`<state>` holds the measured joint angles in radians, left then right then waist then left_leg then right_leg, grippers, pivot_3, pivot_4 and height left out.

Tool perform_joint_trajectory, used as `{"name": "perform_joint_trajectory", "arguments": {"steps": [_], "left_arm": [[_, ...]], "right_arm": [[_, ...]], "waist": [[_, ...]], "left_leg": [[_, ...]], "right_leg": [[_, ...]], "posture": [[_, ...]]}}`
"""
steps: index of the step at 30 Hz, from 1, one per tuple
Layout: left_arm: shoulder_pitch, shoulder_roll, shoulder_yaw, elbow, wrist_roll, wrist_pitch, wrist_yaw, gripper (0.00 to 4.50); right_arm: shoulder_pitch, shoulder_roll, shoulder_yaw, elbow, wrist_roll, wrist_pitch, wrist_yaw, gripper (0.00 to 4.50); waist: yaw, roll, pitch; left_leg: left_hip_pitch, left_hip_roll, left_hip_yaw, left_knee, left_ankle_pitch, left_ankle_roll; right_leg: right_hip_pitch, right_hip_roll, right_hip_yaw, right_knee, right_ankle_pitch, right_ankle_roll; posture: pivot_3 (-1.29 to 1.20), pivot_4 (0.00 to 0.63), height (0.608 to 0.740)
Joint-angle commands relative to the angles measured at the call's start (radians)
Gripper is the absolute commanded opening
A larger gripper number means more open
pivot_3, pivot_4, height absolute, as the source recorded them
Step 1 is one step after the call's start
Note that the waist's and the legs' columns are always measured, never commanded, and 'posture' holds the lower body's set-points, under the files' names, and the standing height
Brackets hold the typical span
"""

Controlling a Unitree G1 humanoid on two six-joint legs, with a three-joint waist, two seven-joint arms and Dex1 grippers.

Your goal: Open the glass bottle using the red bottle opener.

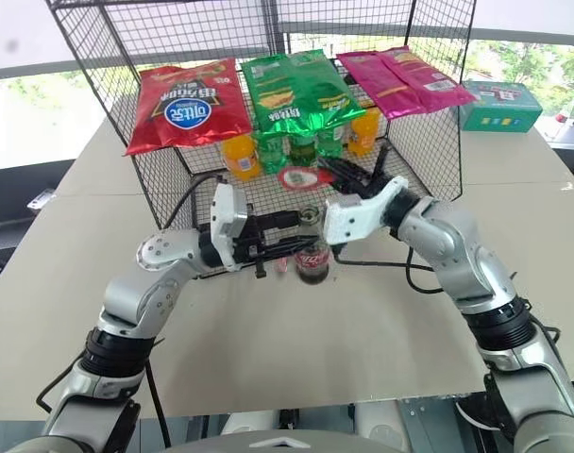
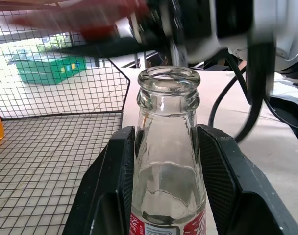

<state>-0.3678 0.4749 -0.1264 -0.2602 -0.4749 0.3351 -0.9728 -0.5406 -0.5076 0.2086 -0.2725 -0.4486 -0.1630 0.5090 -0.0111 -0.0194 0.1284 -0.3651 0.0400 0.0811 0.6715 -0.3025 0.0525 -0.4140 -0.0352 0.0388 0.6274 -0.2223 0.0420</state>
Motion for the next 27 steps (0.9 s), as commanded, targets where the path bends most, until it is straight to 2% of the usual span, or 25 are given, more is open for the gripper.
{"name": "perform_joint_trajectory", "arguments": {"steps": [1, 3, 5, 9, 11, 14, 16, 17, 23, 24, 27], "left_arm": [[0.03, 0.015, -0.022, 0.014, 0.027, 0.022, 0.007, 1.5], [0.034, 0.016, -0.019, 0.011, 0.028, 0.02, 0.01, 1.5], [0.038, 0.017, -0.016, 0.009, 0.028, 0.018, 0.014, 1.5], [0.051, 0.018, -0.004, 0.003, 0.024, 0.009, 0.021, 1.5], [0.054, 0.015, 0.0, 0.0, 0.022, 0.006, 0.024, 1.5], [0.057, 0.013, -0.003, -0.001, 0.024, 0.0, 0.029, 1.5], [0.057, 0.01, -0.004, -0.001, 0.025, -0.005, 0.033, 1.47], [0.057, 0.01, -0.004, 0.0, 0.026, -0.006, 0.035, 1.47], [0.06, 0.011, -0.004, -0.005, 0.026, -0.007, 0.046, 1.47], [0.06, 0.01, -0.005, -0.005, 0.027, -0.008, 0.048, 1.47], [0.06, 0.008, -0.005, -0.005, 0.029, -0.01, 0.053, 1.47]], "right_arm": [[0.015, 0.045, -0.092, -0.14, 0.107, 0.199, 0.034, 0.0], [0.068, 0.063, -0.138, -0.214, 0.177, 0.34, 0.072, 0.0], [0.162, 0.084, -0.212, -0.325, 0.288, 0.564, 0.117, 0.0], [0.403, 0.056, -0.322, -0.554, 0.533, 0.981, 0.241, 0.0], [0.478, 0.062, -0.347, -0.61, 0.626, 1.141, 0.254, 0.0], [0.528, 0.069, -0.341, -0.594, 0.7, 1.273, 0.234, 0.0], [0.527, 0.079, -0.329, -0.541, 0.704, 1.303, 0.193, 0.9], [0.522, 0.079, -0.327, -0.528, 0.71, 1.311, 0.178, 1.13], [0.49, 0.052, -0.323, -0.45, 0.749, 1.295, 0.141, 4.11], [0.488, 0.044, -0.323, -0.446, 0.751, 1.29, 0.136, 4.4], [0.481, 0.02, -0.314, -0.433, 0.725, 1.215, 0.1, 4.4]], "waist": [[0.001, 0.0, 0.0], [0.001, 0.0, 0.0], [0.005, 0.0, 0.0], [0.008, 0.0, 0.0], [-0.001, 0.002, 0.001], [-0.008, 0.002, 0.002], [-0.005, 0.002, 0.002], [-0.003, 0.002, 0.002], [-0.002, 0.002, 0.002], [-0.001, 0.002, 0.002], [-0.001, 0.002, 0.002]], "left_leg": [[0.0, 0.0, 0.0, 0.0, 0.0, 0.0], [-0.001, 0.0, -0.001, 0.0, 0.0, 0.0], [-0.001, 0.0, -0.002, 0.0, 0.0, 0.0], [-0.003, 0.0, -0.004, -0.001, 0.0, 0.0], [-0.003, 0.0, -0.005, -0.001, 0.0, 0.0], [-0.002, 0.001, -0.005, -0.001, -0.001, 0.0], [0.0, 0.001, -0.006, -0.001, 0.0, 0.0], [0.0, 0.001, -0.006, -0.001, 0.0, 0.0], [-0.002, 0.0, -0.006, -0.001, 0.0, 0.001], [-0.003, 0.0, -0.007, -0.001, 0.0, 0.0], [-0.004, -0.001, -0.008, -0.001, 0.0, 0.0]], "right_leg": [[0.0, 0.0, 0.0, 0.0, 0.0, 0.0], [0.0, 0.0, -0.001, -0.001, 0.0, 0.0], [0.0, -0.001, -0.002, -0.001, 0.0, 0.0], [0.0, -0.002, -0.005, -0.001, 0.0, 0.0], [0.0, -0.003, -0.006, -0.001, 0.0, 0.0], [0.0, -0.002, -0.006, -0.001, 0.0, 0.0], [0.001, -0.002, -0.007, -0.001, 0.0, -0.001], [0.001, -0.002, -0.007, -0.001, 0.001, -0.001], [0.0, -0.002, -0.008, -0.001, 0.001, -0.001], [0.0, -0.002, -0.008, -0.001, 0.001, -0.001], [-0.001, -0.002, -0.009, -0.002, 0.001, -0.001]], "posture": [[0.0, 0.15, 0.74], [0.0, 0.15, 0.74], [0.0, 0.15, 0.74], [0.0, 0.15, 0.74], [0.0, 0.15, 0.74], [0.0, 0.15, 0.74], [0.0, 0.15, 0.74], [0.0, 0.15, 0.74], [0.0, 0.15, 0.74], [0.0, 0.15, 0.74], [0.0, 0.15, 0.74]]}}
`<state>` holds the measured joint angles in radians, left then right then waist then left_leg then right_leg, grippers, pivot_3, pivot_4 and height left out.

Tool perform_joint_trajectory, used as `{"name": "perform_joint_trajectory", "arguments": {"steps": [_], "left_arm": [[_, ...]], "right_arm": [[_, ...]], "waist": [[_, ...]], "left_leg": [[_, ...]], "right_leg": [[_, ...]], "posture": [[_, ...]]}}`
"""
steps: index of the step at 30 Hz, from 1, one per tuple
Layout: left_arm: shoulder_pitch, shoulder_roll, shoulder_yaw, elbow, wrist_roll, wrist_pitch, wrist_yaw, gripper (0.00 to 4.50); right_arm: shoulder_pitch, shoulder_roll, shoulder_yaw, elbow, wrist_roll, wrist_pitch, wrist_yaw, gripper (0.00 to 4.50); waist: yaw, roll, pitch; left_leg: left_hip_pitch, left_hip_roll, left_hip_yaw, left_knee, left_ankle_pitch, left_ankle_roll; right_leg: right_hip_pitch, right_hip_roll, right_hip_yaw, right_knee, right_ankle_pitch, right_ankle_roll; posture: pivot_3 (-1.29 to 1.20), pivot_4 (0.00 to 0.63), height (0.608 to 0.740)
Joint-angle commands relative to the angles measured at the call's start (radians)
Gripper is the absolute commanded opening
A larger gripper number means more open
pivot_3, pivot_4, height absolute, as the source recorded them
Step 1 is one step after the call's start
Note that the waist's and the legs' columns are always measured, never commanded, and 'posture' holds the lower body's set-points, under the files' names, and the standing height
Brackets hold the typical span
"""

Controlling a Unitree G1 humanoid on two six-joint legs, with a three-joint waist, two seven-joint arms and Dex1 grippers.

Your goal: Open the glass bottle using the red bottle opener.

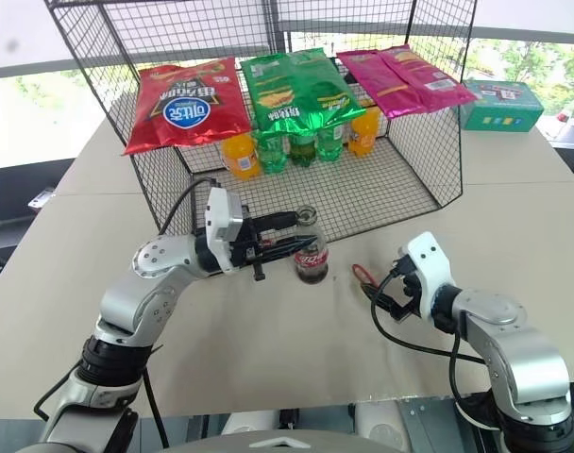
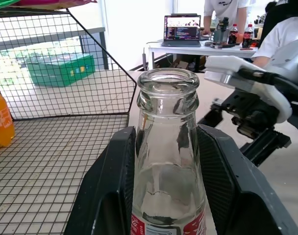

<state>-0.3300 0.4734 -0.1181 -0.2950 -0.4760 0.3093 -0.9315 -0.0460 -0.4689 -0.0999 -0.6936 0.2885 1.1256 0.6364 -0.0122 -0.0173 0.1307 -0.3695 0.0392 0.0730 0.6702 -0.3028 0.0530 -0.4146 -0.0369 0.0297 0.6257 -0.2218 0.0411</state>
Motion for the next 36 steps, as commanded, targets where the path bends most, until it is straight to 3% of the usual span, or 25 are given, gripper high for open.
{"name": "perform_joint_trajectory", "arguments": {"steps": [1, 10, 11, 13, 17, 29, 36], "left_arm": [[0.022, 0.008, -0.013, 0.03, 0.03, 0.015, 0.013, 1.47], [0.02, 0.009, -0.001, 0.021, 0.014, 0.013, 0.018, 1.47], [0.022, 0.011, 0.001, 0.017, 0.012, 0.016, 0.019, 2.4], [0.022, 0.01, 0.01, 0.007, 0.002, 0.028, 0.026, 2.84], [0.028, 0.015, 0.036, -0.036, -0.029, 0.062, 0.037, 4.44], [0.188, 0.024, 0.189, -0.283, -0.259, 0.168, 0.109, 4.48], [0.297, -0.017, 0.276, -0.4, -0.354, 0.182, 0.267, 4.48]], "right_arm": [[-0.016, -0.029, 0.004, -0.007, -0.03, -0.139, -0.034, 4.4], [-0.037, -0.019, 0.055, 0.004, -0.009, -0.342, -0.048, 4.4], [-0.039, -0.017, 0.06, 0.008, -0.008, -0.352, -0.051, 4.5], [-0.045, -0.015, 0.067, 0.019, -0.006, -0.367, -0.057, 4.5], [-0.054, -0.013, 0.074, 0.039, 0.002, -0.393, -0.065, 4.5], [-0.073, -0.03, 0.077, 0.112, -0.001, -0.462, -0.064, 4.5], [-0.078, -0.051, 0.068, 0.154, -0.008, -0.506, -0.058, 4.5]], "waist": [[0.0, 0.0, 0.0], [0.0, -0.001, 0.001], [0.0, -0.001, 0.001], [-0.001, -0.001, 0.003], [0.001, -0.002, 0.005], [0.001, -0.002, 0.005], [0.001, -0.002, 0.005]], "left_leg": [[0.0, 0.0, 0.0, 0.0, 0.0, 0.0], [0.0, 0.0, -0.001, 0.0, 0.0, 0.0], [0.0, 0.0, -0.001, 0.0, 0.0, 0.0], [-0.001, 0.0, -0.001, 0.0, 0.0, 0.0], [-0.008, 0.0, -0.002, 0.001, 0.0, 0.0], [-0.016, 0.0, -0.002, 0.002, 0.003, -0.004], [-0.015, 0.0, -0.002, 0.002, 0.001, -0.001]], "right_leg": [[0.0, 0.0, 0.0, 0.0, 0.0, 0.0], [0.0, 0.001, 0.0, 0.0, 0.0, 0.0], [0.0, 0.001, 0.0, 0.0, 0.0, 0.0], [0.0, 0.001, 0.0, 0.0, 0.0, 0.0], [-0.007, 0.001, -0.002, 0.0, 0.0, 0.0], [-0.014, 0.001, -0.002, 0.0, 0.002, 0.004], [-0.013, 0.001, -0.002, 0.001, 0.002, 0.004]], "posture": [[0.0, 0.15, 0.74], [0.0, 0.15, 0.74], [0.0, 0.15, 0.74], [0.0, 0.15, 0.74], [0.0, 0.15, 0.74], [0.0, 0.15, 0.74], [0.0, 0.15, 0.74]]}}
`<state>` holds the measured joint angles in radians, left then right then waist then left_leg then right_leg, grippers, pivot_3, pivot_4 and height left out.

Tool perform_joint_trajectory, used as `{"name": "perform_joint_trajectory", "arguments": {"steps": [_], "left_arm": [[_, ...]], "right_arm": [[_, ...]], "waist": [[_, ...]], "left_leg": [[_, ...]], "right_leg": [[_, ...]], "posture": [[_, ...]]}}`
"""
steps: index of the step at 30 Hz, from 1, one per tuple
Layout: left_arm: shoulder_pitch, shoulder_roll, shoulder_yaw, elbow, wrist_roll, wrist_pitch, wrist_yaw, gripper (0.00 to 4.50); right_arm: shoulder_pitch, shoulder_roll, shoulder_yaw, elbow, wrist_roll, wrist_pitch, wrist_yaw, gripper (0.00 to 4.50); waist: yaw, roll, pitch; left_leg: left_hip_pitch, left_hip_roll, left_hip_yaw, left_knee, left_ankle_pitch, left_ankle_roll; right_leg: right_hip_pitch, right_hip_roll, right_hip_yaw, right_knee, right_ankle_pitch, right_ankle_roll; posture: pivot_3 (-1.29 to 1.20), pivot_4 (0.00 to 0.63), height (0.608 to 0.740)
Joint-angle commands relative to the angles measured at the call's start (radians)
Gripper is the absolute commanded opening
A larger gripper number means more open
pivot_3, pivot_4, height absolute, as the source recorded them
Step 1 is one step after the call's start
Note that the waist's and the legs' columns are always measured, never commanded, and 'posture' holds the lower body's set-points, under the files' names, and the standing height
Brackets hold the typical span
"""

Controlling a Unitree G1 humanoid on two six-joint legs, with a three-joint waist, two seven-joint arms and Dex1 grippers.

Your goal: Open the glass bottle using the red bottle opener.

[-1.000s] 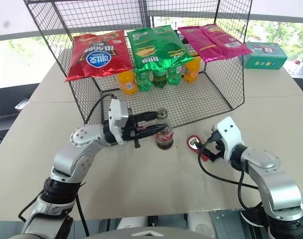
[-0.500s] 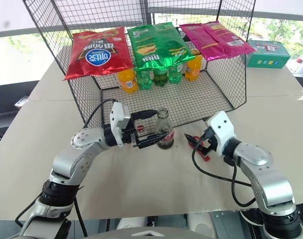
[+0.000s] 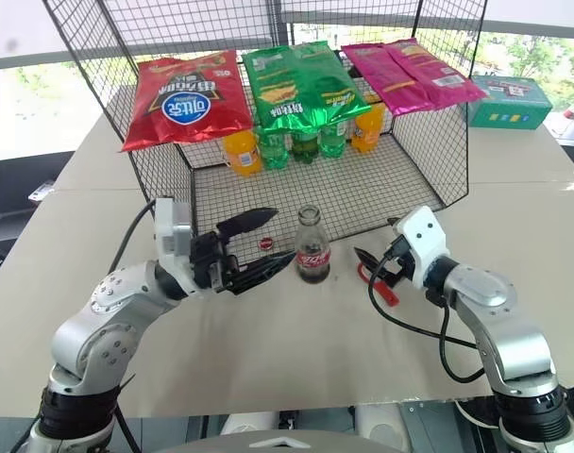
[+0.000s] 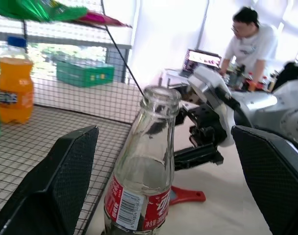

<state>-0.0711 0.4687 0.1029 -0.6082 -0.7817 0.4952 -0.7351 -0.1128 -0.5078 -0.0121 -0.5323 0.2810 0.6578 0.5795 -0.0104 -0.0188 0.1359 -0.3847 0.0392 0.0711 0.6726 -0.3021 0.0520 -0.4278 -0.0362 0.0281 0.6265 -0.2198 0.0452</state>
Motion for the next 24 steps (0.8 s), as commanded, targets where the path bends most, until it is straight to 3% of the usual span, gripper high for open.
{"name": "perform_joint_trajectory", "arguments": {"steps": [1, 4, 8, 13, 17, 24], "left_arm": [[0.065, -0.022, 0.073, -0.106, -0.052, -0.008, 0.105, 4.48], [0.156, -0.041, 0.11, -0.153, -0.009, -0.046, 0.169, 4.48], [0.344, -0.131, 0.108, -0.162, 0.193, -0.217, 0.246, 4.48], [0.564, -0.16, 0.075, -0.154, 0.292, -0.325, 0.208, 4.48], [0.724, -0.16, 0.088, -0.067, 0.382, -0.439, 0.168, 4.48], [0.759, -0.107, 0.105, -0.04, 0.326, -0.446, 0.095, 4.48]], "right_arm": [[-0.007, -0.014, -0.024, -0.005, -0.003, -0.05, -0.003, 4.5], [0.02, -0.019, -0.037, -0.004, -0.013, -0.118, 0.005, 4.5], [0.14, 0.014, -0.133, -0.006, 0.06, -0.323, 0.071, 4.5], [0.291, -0.007, -0.214, 0.036, 0.043, -0.496, 0.121, 4.5], [0.467, -0.046, -0.312, 0.143, 0.066, -0.643, 0.247, 4.5], [0.516, -0.079, -0.353, 0.219, 0.097, -0.719, 0.31, 4.5]], "waist": [[-0.001, 0.0, 0.0], [-0.001, 0.0, 0.0], [0.003, 0.0, 0.0], [0.004, 0.0, 0.0], [0.004, 0.0, 0.0], [-0.003, 0.0, 0.004]], "left_leg": [[0.0, 0.0, 0.0, 0.0, 0.0, 0.0], [0.001, 0.0, 0.0, 0.0, 0.0, 0.0], [0.001, -0.001, 0.0, 0.0, 0.002, -0.004], [0.001, -0.001, 0.002, 0.0, -0.001, 0.001], [0.006, -0.001, 0.001, 0.0, -0.001, 0.001], [0.007, 0.003, 0.002, 0.003, -0.001, 0.001]], "right_leg": [[0.0, 0.0, 0.0, 0.0, 0.0, 0.0], [0.0, 0.0, 0.0, 0.0, 0.0, 0.0], [0.001, 0.0, 0.0, 0.0, 0.0, 0.0], [0.001, -0.001, 0.001, -0.001, -0.002, -0.004], [0.005, -0.001, 0.001, -0.001, -0.003, -0.004], [0.005, 0.0, 0.001, 0.0, -0.004, -0.001]], "posture": [[0.0, 0.15, 0.74], [0.0, 0.15, 0.74], [0.0, 0.15, 0.74], [0.0, 0.15, 0.74], [0.0, 0.15, 0.74], [0.0, 0.15, 0.74]]}}
